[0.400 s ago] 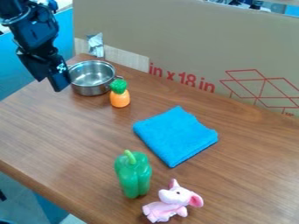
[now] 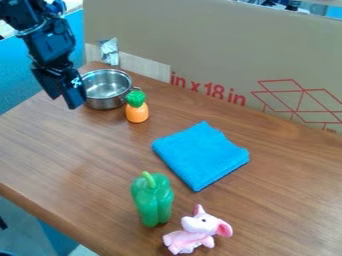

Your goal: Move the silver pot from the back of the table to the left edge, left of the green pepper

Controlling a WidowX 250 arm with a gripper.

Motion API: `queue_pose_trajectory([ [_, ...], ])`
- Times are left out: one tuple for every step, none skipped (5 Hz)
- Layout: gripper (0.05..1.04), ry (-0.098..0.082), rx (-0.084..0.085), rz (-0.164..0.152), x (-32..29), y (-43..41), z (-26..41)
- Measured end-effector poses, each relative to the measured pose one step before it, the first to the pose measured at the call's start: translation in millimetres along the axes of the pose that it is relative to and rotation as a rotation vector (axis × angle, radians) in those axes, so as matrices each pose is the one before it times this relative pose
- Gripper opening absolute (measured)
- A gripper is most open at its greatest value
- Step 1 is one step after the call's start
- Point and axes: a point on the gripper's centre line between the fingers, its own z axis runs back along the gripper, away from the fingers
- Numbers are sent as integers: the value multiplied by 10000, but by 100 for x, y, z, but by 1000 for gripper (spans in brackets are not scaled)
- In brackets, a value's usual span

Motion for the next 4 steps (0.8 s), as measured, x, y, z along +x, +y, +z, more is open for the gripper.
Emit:
queue_pose_trajectory([
  [1005,45,148,-1164,1088,1435,-126],
  [1005,-60,192,-1287,737,1332,-811],
  [1005,-24,756,-1026,758,881,-467],
  [1006,172,607,-585,650,271,-939],
])
